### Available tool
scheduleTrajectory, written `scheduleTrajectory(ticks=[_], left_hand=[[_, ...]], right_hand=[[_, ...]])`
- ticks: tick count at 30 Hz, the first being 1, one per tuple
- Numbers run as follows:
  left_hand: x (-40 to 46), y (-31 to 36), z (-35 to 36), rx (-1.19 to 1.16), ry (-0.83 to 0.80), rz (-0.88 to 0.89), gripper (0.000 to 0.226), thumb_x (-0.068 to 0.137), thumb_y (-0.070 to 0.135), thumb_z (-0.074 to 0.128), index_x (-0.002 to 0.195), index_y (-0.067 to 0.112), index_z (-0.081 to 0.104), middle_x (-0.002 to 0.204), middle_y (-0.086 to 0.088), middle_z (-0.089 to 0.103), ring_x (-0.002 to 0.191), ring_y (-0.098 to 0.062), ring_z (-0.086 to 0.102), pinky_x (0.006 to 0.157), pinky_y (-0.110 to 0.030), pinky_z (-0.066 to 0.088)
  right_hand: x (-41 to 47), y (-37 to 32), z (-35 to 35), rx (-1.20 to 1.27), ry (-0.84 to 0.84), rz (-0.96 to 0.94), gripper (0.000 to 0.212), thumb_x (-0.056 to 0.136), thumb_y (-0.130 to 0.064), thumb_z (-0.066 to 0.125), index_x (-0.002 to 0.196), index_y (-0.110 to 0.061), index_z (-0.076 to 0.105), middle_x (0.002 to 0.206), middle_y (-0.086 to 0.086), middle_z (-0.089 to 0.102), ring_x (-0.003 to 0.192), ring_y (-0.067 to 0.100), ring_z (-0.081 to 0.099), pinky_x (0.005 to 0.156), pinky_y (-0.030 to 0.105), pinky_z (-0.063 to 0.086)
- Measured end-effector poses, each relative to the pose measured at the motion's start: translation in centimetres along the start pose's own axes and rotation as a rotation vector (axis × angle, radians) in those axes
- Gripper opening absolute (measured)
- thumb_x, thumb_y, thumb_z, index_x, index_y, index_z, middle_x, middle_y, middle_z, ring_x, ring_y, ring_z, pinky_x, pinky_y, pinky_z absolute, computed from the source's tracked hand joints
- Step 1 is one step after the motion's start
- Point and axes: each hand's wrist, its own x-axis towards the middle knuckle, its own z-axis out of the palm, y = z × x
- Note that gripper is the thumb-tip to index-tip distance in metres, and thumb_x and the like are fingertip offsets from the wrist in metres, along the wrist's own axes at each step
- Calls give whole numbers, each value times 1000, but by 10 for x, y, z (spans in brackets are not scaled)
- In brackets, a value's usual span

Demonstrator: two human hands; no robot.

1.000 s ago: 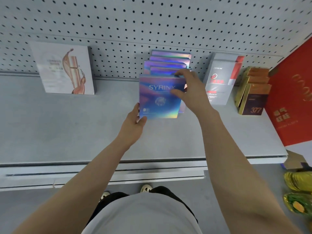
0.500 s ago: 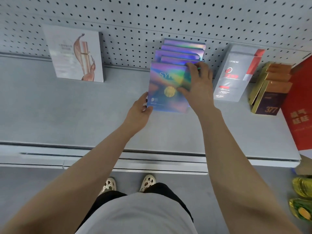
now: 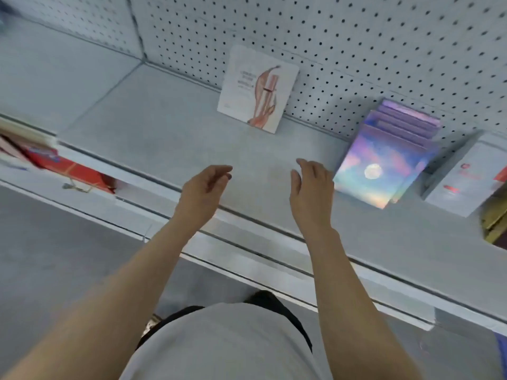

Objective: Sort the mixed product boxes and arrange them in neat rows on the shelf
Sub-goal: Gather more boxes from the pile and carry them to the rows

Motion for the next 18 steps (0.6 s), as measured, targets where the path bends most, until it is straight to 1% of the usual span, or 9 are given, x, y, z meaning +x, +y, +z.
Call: scheduleTrajectory(ticks=[2,3,6,8,10,12,13,15,18], left_hand=[[-16,-23,-57,27,86,-33,23,98,19,53,116,29,64,104,12,70,98,7,62,84,-4,42],[-24,-36,-86,34,136,-52,23,98,19,53,116,28,64,104,12,70,99,3,63,85,-5,43],[-49,-76,-170,25,299,-122,22,98,19,53,111,32,64,103,8,71,100,-8,64,92,-23,47],[-66,-103,-223,0,390,-169,21,97,18,53,108,33,64,101,8,71,100,-11,64,93,-28,48],[-84,-126,-271,-15,455,-225,21,98,21,52,109,34,64,101,13,70,99,-9,64,86,-26,48],[-98,-147,-314,-29,518,-284,21,98,24,51,110,35,64,102,15,70,99,-6,64,80,-21,46],[-104,-155,-332,-33,552,-308,21,98,23,51,110,35,64,101,15,70,100,-6,64,79,-20,45],[-113,-172,-366,-49,620,-346,22,98,21,51,108,36,64,98,15,70,100,-6,65,84,-22,47],[-115,-193,-408,-69,693,-368,22,98,20,52,107,36,63,99,11,70,101,-10,65,90,-29,49]], right_hand=[[-14,-56,27,52,-97,-47,35,100,-26,44,124,-8,63,117,17,63,106,39,56,87,44,45],[-21,-86,41,78,-133,-78,33,100,-25,46,124,-9,63,118,17,63,106,39,56,86,44,45],[-41,-173,82,140,-201,-204,33,98,-24,49,123,-8,64,115,18,65,100,39,59,82,42,46],[-52,-229,109,179,-265,-269,37,99,-26,44,125,-8,62,118,17,63,102,37,59,83,42,45],[-61,-282,133,211,-314,-347,40,99,-29,40,127,-8,59,119,15,62,104,36,57,86,43,44],[-67,-332,153,258,-359,-416,38,99,-27,43,128,-8,58,120,14,61,106,36,56,88,45,44],[-69,-355,161,281,-384,-446,36,98,-25,45,128,-9,57,121,14,60,107,35,55,89,45,44],[-71,-395,176,312,-422,-506,34,100,-26,47,128,-9,57,122,13,60,110,33,54,91,46,44],[-68,-446,199,336,-458,-583,31,100,-23,52,127,-9,57,121,11,60,109,31,54,90,45,46]])
